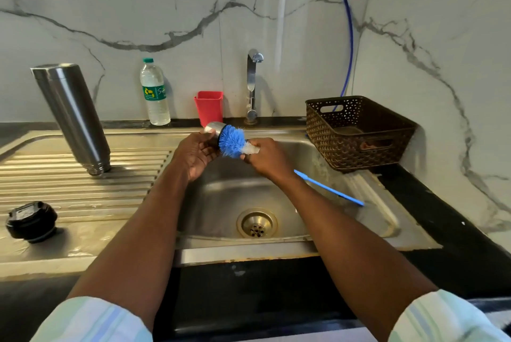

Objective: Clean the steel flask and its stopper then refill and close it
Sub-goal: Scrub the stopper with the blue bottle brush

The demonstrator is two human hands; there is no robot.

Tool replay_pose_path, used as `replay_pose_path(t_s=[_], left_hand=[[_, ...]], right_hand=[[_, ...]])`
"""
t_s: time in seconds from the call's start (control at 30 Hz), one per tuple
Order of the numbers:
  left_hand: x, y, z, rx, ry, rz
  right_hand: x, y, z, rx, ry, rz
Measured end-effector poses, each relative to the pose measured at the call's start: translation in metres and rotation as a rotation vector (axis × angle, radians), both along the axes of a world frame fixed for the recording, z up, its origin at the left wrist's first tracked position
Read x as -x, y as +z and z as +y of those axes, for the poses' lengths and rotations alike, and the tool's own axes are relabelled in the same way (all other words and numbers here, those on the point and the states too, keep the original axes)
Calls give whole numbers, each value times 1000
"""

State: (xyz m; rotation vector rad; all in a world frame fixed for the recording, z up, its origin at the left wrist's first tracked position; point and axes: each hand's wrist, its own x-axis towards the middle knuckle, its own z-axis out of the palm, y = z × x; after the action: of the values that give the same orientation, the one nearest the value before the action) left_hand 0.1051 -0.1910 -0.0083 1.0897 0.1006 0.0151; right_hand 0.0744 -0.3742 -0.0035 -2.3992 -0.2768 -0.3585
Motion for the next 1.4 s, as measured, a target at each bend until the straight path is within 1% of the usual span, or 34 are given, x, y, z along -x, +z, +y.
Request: replay_pose_path(t_s=[0.1, 0.13, 0.2, 0.27, 0.37, 0.4, 0.43, 0.5, 0.6, 0.63, 0.73, 0.87, 0.93, 1.0, 1.07, 1.17, 1.27, 1.4], left_hand=[[-2, 0, -4, -39, 34, 46], [-2, 1, -5, -66, 47, 64], [-1, 3, -8, -110, 85, 87], [-1, 4, -6, -79, 113, 83], [0, 8, 0, 76, 45, -28], [0, 10, 1, 130, 23, -77], [-1, 12, 0, 164, 15, -112], [-1, 15, -3, 132, 31, -120], [0, 16, -10, -20, 43, -49], [0, 15, -10, -32, 49, -35], [2, 17, -8, 62, 134, -19], [-1, 21, 5, 292, 358, -44], [-1, 18, 16, 299, 399, -40], [1, 14, 20, 274, 344, -32], [4, 14, 14, 280, 258, -34], [11, 18, -7, 218, 147, -38], [13, 19, -19, 174, 51, -46], [15, 17, -17, 214, -9, -98]], right_hand=[[3, -3, 1, 325, -45, -245], [3, -3, 2, 396, -67, -307], [1, -5, 3, 424, -83, -354], [-3, -9, 3, 333, -60, -311], [-4, -10, 7, -1, -10, -221], [-4, -9, 8, -94, 0, -212], [-3, -8, 10, -142, 1, -211], [-3, -9, 11, -123, 4, -228], [-2, -12, 10, 38, -11, -275], [-3, -13, 9, 65, -16, -277], [-3, -14, 12, 57, 2, -255], [-2, -14, 13, -18, 13, -247], [-3, -15, 10, -107, -21, -251], [-3, -12, 6, -218, -69, -240], [-2, -8, 7, -285, -77, -235], [5, -3, 17, -267, 4, -261], [8, -3, 27, -160, 59, -276], [3, -1, 25, -295, -26, -154]])
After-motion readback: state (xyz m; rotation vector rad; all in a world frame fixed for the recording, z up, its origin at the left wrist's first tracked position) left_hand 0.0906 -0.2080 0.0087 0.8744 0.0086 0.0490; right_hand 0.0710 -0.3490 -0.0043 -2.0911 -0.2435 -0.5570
